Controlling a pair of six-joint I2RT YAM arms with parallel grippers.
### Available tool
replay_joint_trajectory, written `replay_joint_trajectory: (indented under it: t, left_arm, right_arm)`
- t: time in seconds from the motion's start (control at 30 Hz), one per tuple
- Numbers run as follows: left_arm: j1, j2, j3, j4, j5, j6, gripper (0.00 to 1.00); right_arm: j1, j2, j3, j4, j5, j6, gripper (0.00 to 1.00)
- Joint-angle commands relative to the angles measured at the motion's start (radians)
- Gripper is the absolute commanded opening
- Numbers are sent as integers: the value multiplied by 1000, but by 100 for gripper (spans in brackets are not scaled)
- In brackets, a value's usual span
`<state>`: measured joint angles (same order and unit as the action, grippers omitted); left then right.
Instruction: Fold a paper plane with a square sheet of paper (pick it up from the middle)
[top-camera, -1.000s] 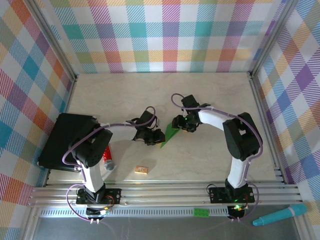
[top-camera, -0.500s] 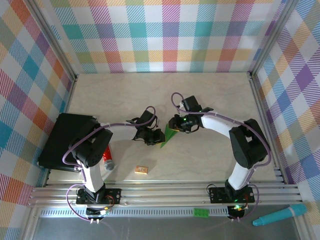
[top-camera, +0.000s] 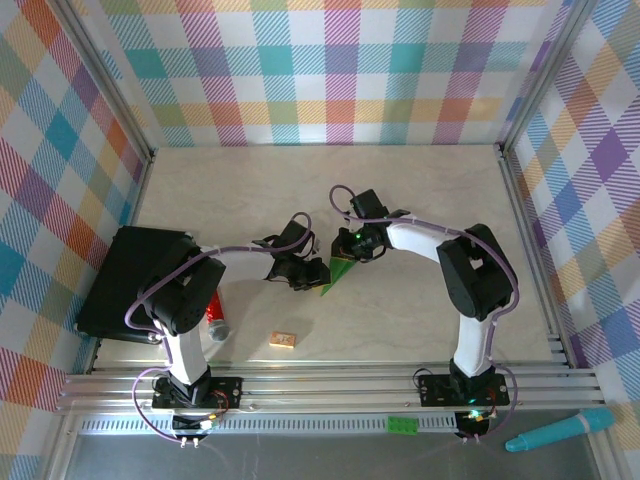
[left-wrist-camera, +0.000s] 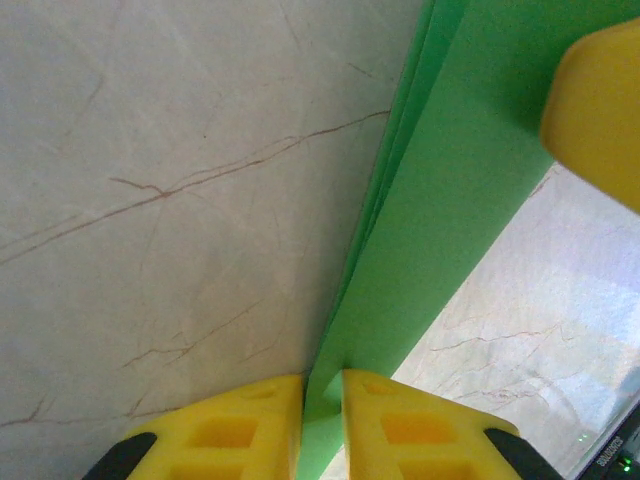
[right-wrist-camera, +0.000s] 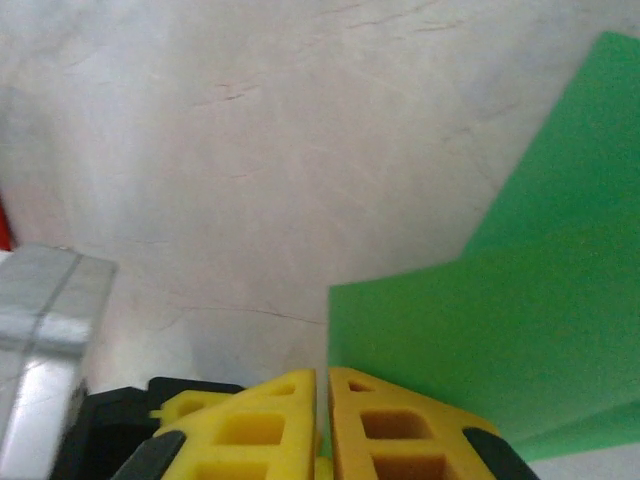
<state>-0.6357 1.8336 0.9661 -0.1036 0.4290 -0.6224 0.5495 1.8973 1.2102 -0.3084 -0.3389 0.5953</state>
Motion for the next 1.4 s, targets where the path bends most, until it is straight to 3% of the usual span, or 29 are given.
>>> replay_joint_trajectory:
  t: [0.0,1.37]
  left_arm:
    - [-5,68,-7,-34,-27,15,19]
    - [-5,89,-1,-59,-26,16,19]
  right_arm:
    - [-2,15,18,-41,46,-15,13]
    - [-55,19,-46,-61,138,-1,13]
